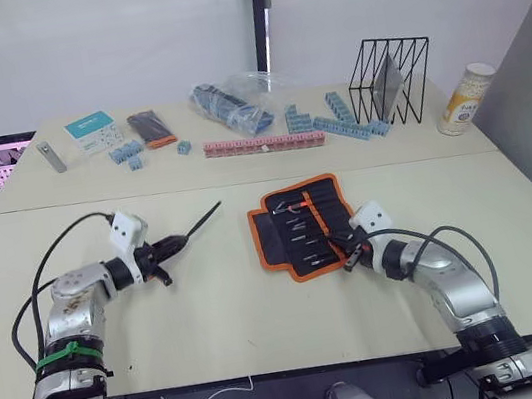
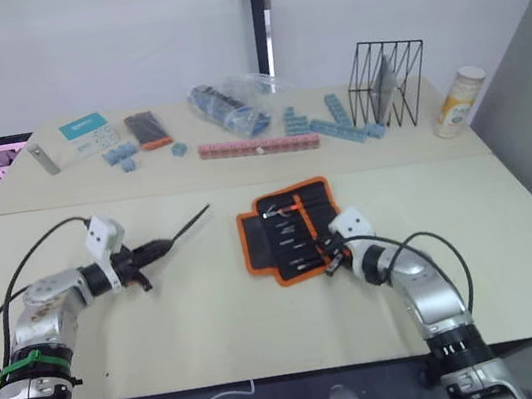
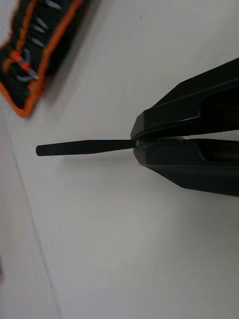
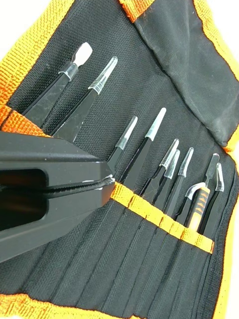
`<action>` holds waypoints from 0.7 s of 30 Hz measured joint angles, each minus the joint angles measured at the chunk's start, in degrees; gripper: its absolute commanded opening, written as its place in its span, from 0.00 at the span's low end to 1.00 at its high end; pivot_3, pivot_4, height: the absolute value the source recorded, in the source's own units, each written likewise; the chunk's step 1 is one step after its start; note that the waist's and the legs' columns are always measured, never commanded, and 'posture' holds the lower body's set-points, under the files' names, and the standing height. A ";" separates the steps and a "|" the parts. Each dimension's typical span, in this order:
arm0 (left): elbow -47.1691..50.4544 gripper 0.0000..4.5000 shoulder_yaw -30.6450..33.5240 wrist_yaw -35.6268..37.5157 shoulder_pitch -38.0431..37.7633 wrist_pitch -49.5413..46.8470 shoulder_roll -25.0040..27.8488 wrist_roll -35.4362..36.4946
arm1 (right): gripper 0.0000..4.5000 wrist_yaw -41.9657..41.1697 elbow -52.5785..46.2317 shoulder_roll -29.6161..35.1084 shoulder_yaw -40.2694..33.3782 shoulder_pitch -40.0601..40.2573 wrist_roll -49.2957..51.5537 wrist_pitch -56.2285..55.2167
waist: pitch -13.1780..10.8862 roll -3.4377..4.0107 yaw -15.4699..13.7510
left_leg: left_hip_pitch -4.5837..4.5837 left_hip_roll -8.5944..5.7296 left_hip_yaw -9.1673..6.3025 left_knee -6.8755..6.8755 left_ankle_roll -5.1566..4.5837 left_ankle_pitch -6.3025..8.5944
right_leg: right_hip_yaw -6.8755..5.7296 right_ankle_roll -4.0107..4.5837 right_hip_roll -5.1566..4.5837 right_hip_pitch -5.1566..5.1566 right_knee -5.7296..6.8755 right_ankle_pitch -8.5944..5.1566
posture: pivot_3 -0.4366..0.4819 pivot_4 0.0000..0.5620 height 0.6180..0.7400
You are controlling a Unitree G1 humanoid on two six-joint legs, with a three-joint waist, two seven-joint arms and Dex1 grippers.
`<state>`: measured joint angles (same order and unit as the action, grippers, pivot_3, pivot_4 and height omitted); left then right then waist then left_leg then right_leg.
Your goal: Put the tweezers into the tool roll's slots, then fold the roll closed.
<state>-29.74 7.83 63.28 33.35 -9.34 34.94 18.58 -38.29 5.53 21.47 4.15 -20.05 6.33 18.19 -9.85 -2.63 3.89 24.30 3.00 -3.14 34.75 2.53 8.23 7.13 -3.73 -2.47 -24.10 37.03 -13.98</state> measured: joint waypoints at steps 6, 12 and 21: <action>12.30 0.00 -2.40 2.16 1.42 -8.72 0.05 3.88 | 0.00 0.12 -0.08 0.01 0.22 -0.13 -0.05 0.08 | 0.00 0.01 0.11 | -0.05 0.00 0.01 0.00 0.00 0.00 | 0.01 0.00 0.01 0.02 0.00 -0.01 | 0.48 0.27 1.00; 14.27 0.00 -11.02 3.79 6.46 -12.41 -0.01 0.15 | 0.00 1.53 -2.86 0.08 -0.58 1.39 0.19 1.35 | -0.01 0.02 0.07 | 0.00 -0.03 -0.01 0.00 0.00 0.00 | 0.02 -0.02 0.01 -0.01 -0.01 -0.02 | 0.48 0.27 1.00; 8.07 0.00 -22.70 6.91 13.29 -9.29 -4.35 -8.87 | 0.00 3.02 -9.96 0.82 -1.29 5.31 1.31 6.02 | -0.02 0.03 0.08 | 0.09 -0.05 -0.01 0.00 -0.01 0.00 | 0.04 -0.04 0.00 -0.07 -0.02 -0.05 | 0.48 0.27 1.00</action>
<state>-21.67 -14.88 70.19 46.64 -18.63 30.59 9.71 -35.27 -4.44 22.29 2.86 -14.74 7.63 24.21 -9.88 -2.60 3.97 24.39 2.94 -3.15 34.76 2.52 8.23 7.16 -3.77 -2.46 -24.17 37.02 -14.03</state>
